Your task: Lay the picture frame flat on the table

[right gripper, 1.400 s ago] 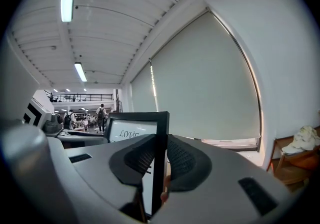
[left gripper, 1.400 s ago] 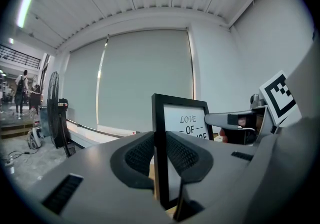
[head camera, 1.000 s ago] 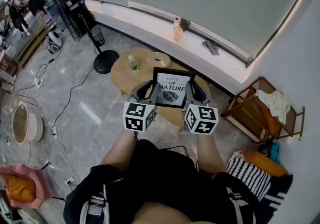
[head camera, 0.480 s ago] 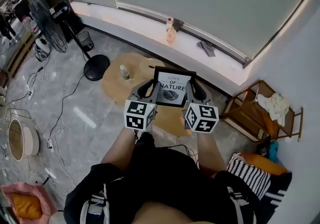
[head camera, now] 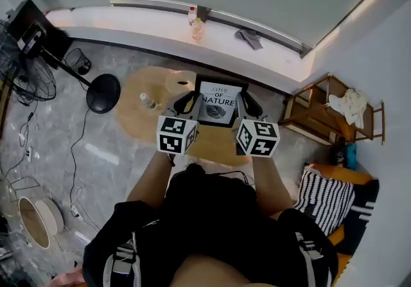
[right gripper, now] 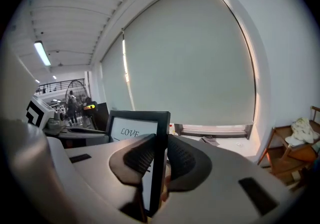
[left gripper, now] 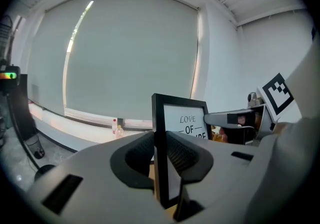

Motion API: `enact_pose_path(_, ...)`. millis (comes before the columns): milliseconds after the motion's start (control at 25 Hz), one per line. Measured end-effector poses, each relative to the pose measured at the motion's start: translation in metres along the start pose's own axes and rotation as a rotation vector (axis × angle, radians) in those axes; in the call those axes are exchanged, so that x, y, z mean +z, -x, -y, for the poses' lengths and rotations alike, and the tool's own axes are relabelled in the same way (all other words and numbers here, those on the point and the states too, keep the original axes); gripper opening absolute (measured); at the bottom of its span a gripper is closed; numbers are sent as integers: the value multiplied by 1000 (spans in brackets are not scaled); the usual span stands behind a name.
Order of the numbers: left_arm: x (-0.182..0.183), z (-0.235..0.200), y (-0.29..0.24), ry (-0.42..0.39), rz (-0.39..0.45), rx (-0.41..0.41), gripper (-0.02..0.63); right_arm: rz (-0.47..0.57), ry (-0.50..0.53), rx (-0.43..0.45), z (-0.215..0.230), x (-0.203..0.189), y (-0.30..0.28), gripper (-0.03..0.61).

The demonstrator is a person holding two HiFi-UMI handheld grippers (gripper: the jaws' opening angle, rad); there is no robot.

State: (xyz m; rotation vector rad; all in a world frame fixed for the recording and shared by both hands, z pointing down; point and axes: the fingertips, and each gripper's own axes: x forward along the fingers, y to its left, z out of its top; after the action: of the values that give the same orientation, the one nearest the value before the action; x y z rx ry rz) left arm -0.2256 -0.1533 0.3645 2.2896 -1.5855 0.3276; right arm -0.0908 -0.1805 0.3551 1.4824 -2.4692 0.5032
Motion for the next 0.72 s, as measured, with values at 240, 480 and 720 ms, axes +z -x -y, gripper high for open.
enact_pose_path(240,-41,-27,-49,15,-125,-121,87,-94,-6,-102,12,-44,-39,94)
enact_pose_path(480,-109,-14,-100,30,-298,-220,87,-244,-129,-175,57,-117,-58,94)
enact_pose_path(720,-192,5,-149,71,-486,-284,87,-378,-211,-213,101,-200,-70,94)
